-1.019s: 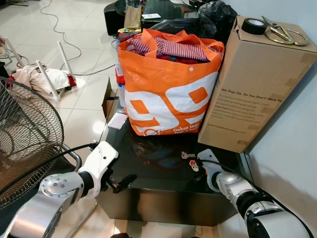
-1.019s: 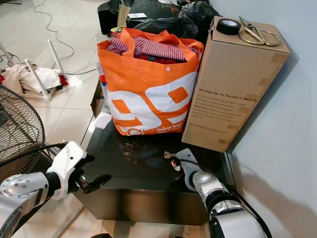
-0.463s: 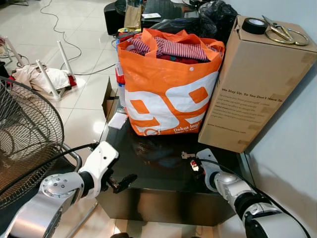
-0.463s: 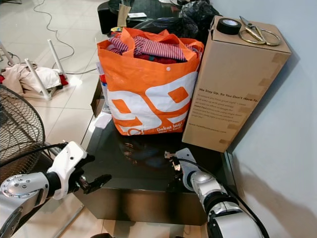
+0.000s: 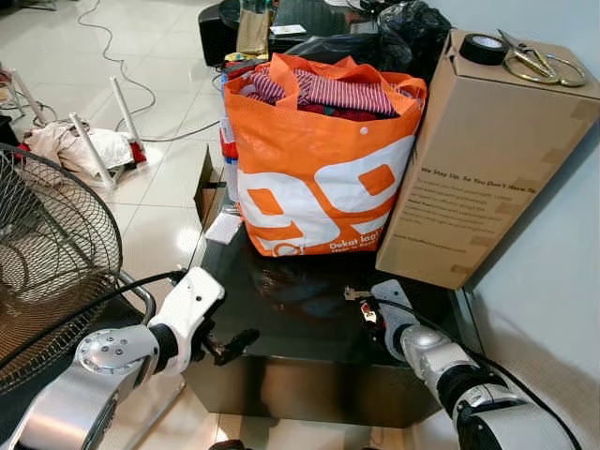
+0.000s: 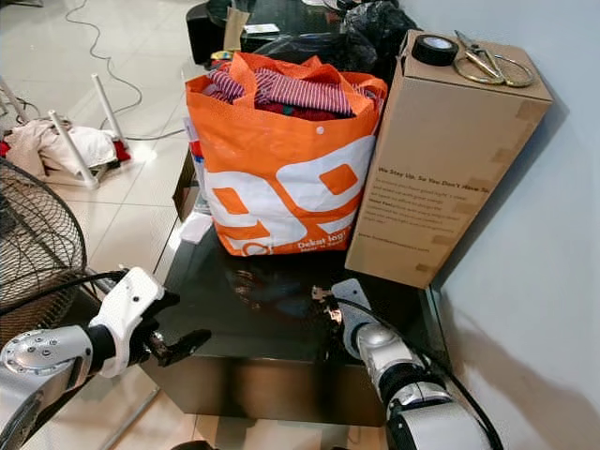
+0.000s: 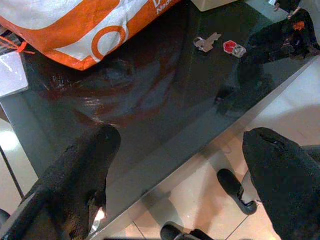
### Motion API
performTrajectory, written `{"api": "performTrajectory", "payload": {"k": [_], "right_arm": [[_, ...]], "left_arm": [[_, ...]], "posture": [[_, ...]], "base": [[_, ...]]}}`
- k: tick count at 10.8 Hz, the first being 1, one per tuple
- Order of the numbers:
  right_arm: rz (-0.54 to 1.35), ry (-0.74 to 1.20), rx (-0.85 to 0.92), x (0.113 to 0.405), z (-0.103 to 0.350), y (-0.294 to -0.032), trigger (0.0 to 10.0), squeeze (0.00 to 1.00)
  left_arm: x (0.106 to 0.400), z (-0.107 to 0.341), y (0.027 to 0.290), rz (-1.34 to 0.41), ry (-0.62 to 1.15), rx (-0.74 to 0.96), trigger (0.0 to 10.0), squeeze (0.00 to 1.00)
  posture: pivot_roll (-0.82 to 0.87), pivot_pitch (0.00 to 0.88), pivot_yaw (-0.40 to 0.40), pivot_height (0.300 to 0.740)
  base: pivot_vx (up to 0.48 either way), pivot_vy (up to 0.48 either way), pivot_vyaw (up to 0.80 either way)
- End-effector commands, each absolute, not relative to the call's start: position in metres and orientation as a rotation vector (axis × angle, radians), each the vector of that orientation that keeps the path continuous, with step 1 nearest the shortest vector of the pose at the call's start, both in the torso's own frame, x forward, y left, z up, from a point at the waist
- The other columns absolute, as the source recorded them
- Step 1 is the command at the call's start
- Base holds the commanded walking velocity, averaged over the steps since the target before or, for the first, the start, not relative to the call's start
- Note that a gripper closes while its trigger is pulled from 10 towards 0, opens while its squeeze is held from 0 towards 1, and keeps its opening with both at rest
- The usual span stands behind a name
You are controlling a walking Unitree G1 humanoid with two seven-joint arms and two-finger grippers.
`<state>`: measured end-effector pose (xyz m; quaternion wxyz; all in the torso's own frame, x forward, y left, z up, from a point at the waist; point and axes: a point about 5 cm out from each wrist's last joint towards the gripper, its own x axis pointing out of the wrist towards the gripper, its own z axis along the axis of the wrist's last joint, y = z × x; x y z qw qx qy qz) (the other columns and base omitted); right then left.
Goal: Hang keys on a hook
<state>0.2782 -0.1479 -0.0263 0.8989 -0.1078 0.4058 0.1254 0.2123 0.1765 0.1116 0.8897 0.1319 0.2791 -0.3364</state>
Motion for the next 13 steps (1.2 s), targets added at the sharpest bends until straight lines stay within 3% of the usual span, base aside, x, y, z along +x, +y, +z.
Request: {"api": "performTrajectory", "payload": {"k": [1,3,4,5,6,13], "right_arm": [[0.229,0.857,-0.223,0.277,-0.028,-0.148,10.0,0.00],[0.195,0.876,-0.221,0.273,-0.031,-0.148,10.0,0.00],[0.169,0.900,-0.173,0.270,-0.034,-0.147,3.1,0.00],[0.180,0.901,-0.140,0.269,-0.035,-0.145,1.1,0.00],[0.188,0.899,-0.129,0.269,-0.035,-0.143,0.0,0.00],[0.251,0.901,-0.097,0.265,-0.037,-0.136,0.0,0.00]], "left_arm": [[0.213,0.112,0.175,-0.711,0.580,0.275,10.0,0.36],[0.213,0.112,0.175,-0.715,0.583,0.274,10.0,0.36],[0.213,0.112,0.174,-0.725,0.589,0.266,10.0,0.36],[0.212,0.112,0.173,-0.730,0.592,0.259,10.0,0.36],[0.212,0.112,0.173,-0.735,0.592,0.255,10.0,0.36],[0.214,0.111,0.173,-0.746,0.596,0.245,10.0,0.36]], "posture": [[0.14,0.018,-0.019,0.740],[0.14,0.021,-0.017,0.740],[0.14,0.021,-0.018,0.740],[0.14,0.020,-0.018,0.740],[0.14,0.019,-0.018,0.740],[0.14,0.000,-0.017,0.740]], "base": [[0.000,0.000,0.00],[0.000,0.000,0.00],[0.000,0.000,0.00],[0.000,0.000,0.00],[0.000,0.000,0.00],[0.000,0.000,0.00]]}}
